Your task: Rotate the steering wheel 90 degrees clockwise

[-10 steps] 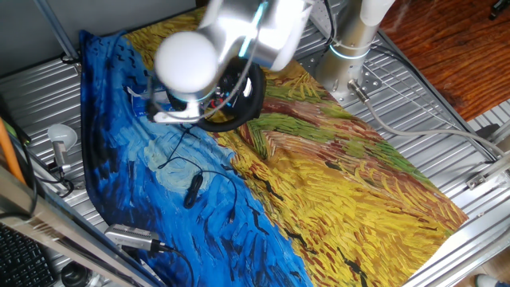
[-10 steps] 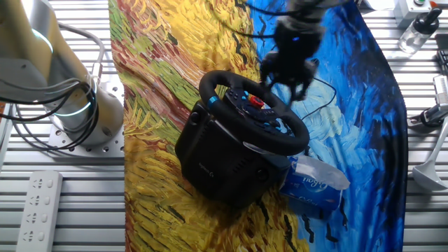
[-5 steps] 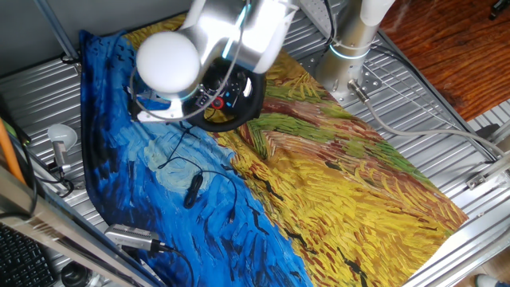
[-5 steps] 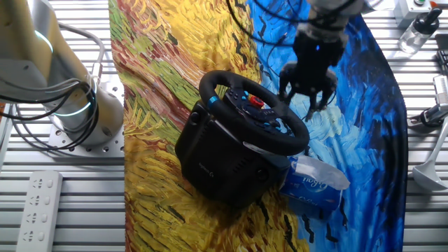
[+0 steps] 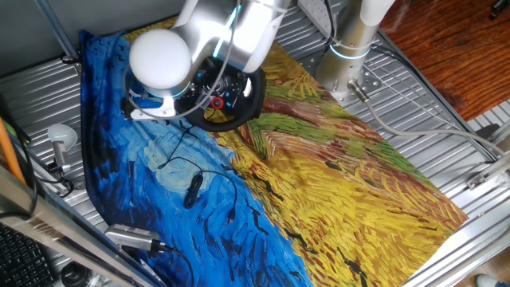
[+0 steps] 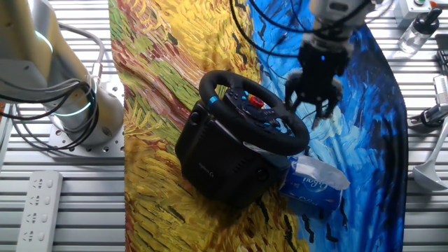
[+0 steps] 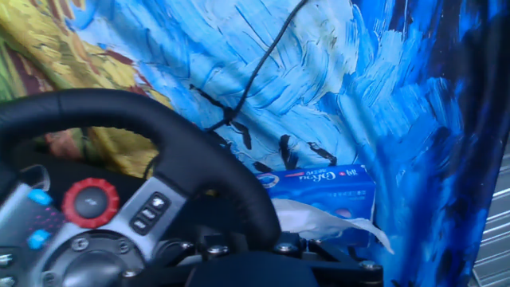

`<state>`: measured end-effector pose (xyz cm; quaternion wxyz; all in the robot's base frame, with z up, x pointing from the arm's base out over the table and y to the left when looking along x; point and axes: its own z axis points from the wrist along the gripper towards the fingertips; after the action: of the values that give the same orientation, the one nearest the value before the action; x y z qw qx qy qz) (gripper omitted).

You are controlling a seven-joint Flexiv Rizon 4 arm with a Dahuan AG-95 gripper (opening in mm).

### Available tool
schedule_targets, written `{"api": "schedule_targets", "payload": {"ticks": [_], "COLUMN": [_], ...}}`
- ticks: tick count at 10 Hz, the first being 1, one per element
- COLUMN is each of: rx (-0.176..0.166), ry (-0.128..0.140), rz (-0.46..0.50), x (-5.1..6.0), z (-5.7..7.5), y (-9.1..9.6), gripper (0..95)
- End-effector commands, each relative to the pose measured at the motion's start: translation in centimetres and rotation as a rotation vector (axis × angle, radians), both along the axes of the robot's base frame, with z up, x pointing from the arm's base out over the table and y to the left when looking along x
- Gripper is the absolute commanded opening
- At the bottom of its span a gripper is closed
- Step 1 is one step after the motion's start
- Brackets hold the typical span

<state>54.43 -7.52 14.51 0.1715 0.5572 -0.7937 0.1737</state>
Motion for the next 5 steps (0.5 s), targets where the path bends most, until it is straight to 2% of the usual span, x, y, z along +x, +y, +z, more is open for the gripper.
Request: {"api": "schedule_targets", "payload": {"ticks": [1, 5], "rx": [0.001, 0.018], "ry": [-0.005, -0.005], "rz": [0.018, 0.048], "x": [-0.2, 0.1], "z": [-0.1, -1.1], "y": [-0.2, -0.8], "gripper": [38.0, 38.0]}}
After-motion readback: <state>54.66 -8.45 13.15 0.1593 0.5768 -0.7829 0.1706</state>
